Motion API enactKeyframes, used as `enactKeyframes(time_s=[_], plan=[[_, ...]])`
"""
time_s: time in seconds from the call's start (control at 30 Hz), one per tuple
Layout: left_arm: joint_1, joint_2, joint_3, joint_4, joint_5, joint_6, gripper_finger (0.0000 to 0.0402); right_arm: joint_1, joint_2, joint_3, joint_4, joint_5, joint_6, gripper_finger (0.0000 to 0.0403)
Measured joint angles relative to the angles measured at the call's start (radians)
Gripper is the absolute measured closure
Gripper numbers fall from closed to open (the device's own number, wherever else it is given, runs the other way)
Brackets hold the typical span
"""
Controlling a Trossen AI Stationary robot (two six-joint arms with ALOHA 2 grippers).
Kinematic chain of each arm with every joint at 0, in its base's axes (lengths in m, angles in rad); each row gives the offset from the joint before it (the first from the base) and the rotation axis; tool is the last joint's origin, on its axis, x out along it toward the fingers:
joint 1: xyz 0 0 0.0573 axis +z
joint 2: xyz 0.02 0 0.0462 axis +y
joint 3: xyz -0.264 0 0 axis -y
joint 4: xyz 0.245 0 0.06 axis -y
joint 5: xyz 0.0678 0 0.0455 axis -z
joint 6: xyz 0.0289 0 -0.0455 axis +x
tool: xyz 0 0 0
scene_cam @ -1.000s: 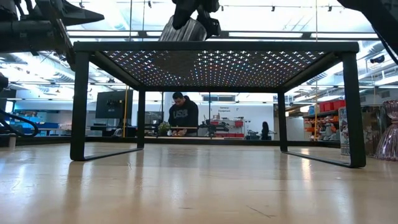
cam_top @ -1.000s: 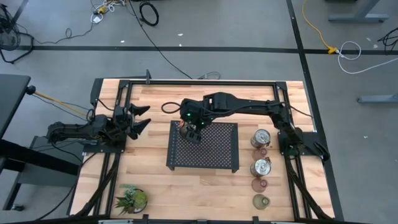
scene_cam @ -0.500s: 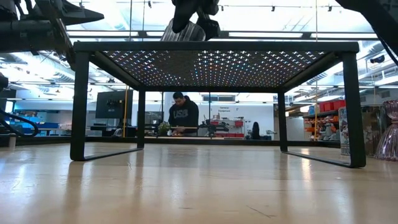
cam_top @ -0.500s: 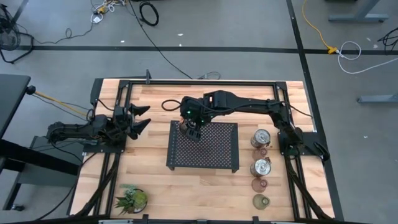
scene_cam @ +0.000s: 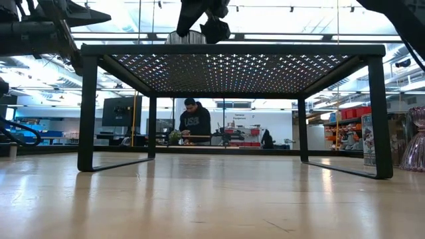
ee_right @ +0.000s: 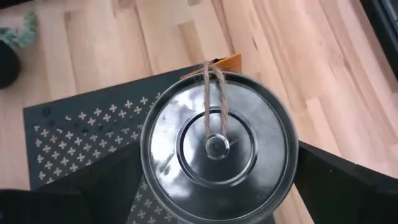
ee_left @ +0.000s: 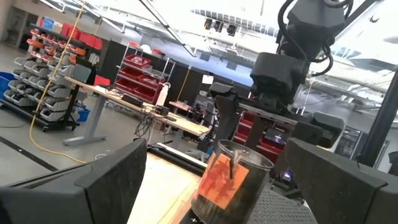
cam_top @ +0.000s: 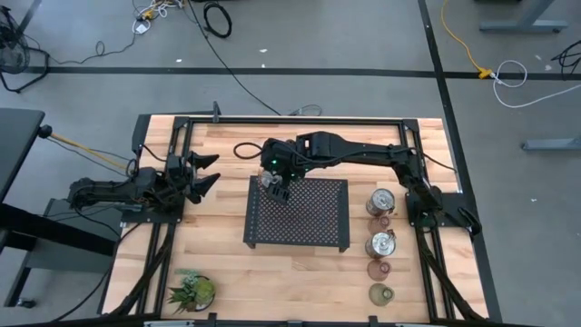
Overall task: Pick & Place candle stick holders
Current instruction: Put the orange scented candle on the shelf
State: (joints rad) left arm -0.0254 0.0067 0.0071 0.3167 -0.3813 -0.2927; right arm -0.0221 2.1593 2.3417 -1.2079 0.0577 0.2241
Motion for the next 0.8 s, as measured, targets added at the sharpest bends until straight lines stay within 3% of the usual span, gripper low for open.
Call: enactKeyframes(time_s=[0.8], plan=[[0.000, 0.000, 0.000, 0.000, 0.000, 0.000, 0.0016, 0.004, 0.000, -0.001, 0.013, -0.044, -0.007, 0.0023]])
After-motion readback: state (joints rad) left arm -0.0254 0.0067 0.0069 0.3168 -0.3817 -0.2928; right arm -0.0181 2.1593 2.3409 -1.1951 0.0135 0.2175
